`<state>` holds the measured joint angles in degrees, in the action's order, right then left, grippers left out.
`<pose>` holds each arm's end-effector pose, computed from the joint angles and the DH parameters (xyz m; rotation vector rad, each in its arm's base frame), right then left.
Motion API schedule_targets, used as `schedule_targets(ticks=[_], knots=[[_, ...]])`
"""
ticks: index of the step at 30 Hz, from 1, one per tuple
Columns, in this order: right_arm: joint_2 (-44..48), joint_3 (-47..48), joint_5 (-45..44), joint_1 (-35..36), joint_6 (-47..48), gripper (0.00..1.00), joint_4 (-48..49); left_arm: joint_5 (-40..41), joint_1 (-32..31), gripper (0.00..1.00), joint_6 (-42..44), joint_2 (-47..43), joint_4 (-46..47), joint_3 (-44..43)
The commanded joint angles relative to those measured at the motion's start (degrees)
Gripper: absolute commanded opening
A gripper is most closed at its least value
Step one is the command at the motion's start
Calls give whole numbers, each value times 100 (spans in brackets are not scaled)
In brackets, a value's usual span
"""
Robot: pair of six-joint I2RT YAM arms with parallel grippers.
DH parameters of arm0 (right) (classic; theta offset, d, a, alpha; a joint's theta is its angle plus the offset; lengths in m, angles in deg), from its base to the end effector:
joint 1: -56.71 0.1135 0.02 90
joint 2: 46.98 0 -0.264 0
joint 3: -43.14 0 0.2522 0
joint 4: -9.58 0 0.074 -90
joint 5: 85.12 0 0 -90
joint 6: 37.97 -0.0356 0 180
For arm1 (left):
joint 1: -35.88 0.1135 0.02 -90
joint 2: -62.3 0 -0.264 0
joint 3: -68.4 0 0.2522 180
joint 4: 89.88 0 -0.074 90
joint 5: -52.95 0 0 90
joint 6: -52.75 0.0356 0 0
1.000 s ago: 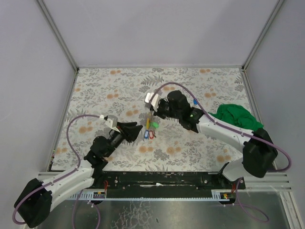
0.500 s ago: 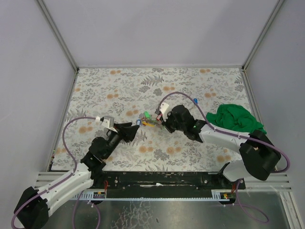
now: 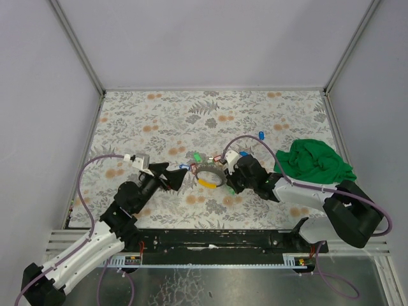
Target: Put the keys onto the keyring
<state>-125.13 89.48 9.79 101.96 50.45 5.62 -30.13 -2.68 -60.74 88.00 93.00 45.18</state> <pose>0.1872 0.1931 0.1749 -0.8815 2.0673 0.5456 0.1148 -0.0860 0.2178 0.1140 1.6104 -0.7529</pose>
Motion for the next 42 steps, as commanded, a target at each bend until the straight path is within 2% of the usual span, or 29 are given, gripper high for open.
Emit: schedule_targets(ticks=[1,6,14,15,16,17,22,25,30,31,34,36,42], knots=[[239,-234,-235,-26,-519,2,315,170,20,100,59,-316,-640,-156],[416,-564,-456,-32,-784,7,403,301,24,100,-119,-664,-552,68],[1021,-1032,-892,-28,-1031,28,564,478,23,100,-359,-895,-555,38],[1148,-1090,-955,-26,-1055,47,578,537,19,100,-411,-899,-583,18],[1276,-1145,-998,-28,-1062,80,583,582,22,100,-442,-902,-605,2],[1429,-1197,-1043,-29,-1074,98,558,635,23,100,-492,-906,-612,-3],[2453,-1356,-1461,-27,-1134,99,122,903,25,100,-744,-992,-689,-31],[3265,-1463,-2027,-27,-1250,99,-122,1214,25,100,-962,-1166,-895,-92],[4756,-1358,-3130,-25,-1731,99,-902,2491,24,100,-2292,-1562,-1510,-109],[5040,-1364,-3155,-25,-1632,99,-943,2461,26,100,-2248,-1627,-1610,-121],[5854,-1547,-2889,-25,-1358,99,-795,2070,20,100,-1395,-1719,-1570,-197],[6346,-1650,-2888,-26,-1346,99,-712,2349,22,100,-1467,-1642,-1783,-300],[7522,-1683,-3079,-27,-1317,99,-1133,2198,25,100,-1067,-1209,-2047,-496]])
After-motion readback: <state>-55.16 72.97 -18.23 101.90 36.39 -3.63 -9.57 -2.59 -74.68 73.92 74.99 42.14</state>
